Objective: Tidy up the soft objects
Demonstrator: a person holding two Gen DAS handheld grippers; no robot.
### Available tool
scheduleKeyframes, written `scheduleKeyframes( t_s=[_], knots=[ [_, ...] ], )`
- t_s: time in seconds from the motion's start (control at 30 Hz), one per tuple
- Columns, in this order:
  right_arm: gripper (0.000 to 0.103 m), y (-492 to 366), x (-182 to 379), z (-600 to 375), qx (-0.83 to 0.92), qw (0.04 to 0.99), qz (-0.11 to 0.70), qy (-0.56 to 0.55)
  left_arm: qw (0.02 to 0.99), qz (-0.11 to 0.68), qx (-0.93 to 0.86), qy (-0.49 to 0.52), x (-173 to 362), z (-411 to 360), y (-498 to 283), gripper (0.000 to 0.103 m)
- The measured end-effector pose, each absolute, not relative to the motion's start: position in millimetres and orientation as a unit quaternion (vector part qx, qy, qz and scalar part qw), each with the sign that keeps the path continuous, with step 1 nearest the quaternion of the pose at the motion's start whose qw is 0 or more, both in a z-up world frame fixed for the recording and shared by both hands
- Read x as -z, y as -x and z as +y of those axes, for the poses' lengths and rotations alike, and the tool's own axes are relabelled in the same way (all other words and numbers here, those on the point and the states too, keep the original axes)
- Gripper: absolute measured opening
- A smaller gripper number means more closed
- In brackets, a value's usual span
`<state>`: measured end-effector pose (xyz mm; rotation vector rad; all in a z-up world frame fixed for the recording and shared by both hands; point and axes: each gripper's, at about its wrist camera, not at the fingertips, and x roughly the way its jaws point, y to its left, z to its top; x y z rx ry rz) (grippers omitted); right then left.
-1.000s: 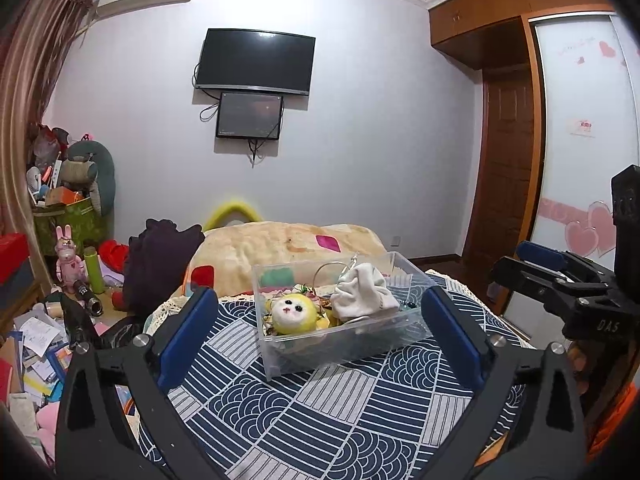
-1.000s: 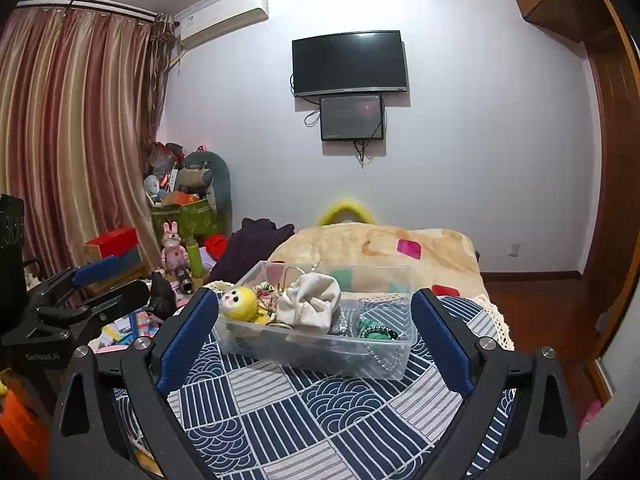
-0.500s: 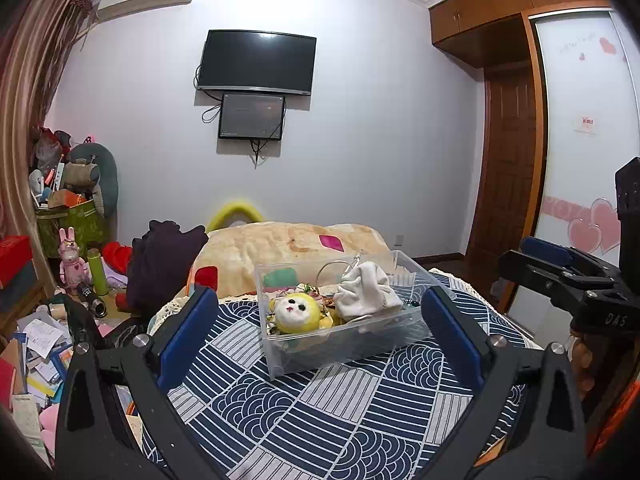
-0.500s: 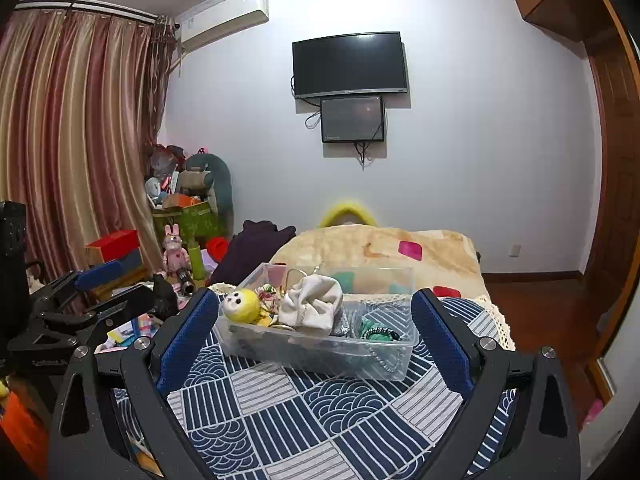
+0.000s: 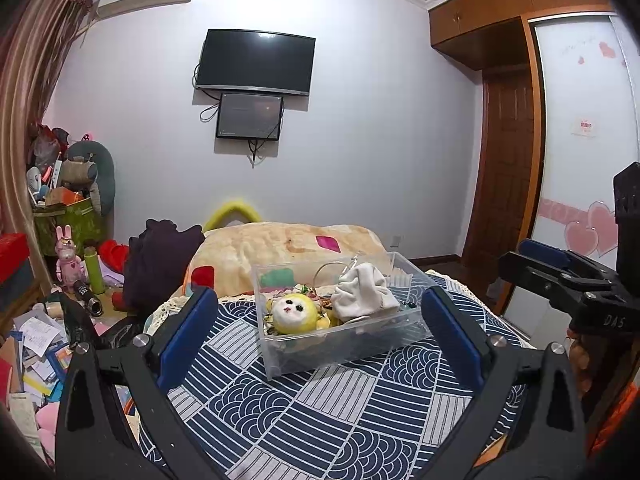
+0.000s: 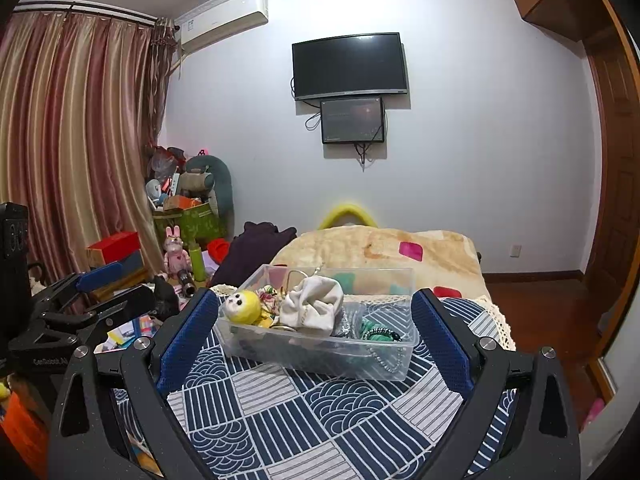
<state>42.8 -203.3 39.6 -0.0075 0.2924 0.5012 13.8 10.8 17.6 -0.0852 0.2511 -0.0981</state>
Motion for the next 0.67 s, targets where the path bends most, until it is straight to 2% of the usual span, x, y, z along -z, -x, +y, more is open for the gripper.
scheduleKeyframes(
  t_s=[0.67],
  knots=[
    [0.097, -40.0, -40.0, -201.2, -0.249, 0.957, 0.146, 0.005, 0.989, 0.130, 0.058, 0.038, -16.2, 7.3, -14.4, 0.103]
  ],
)
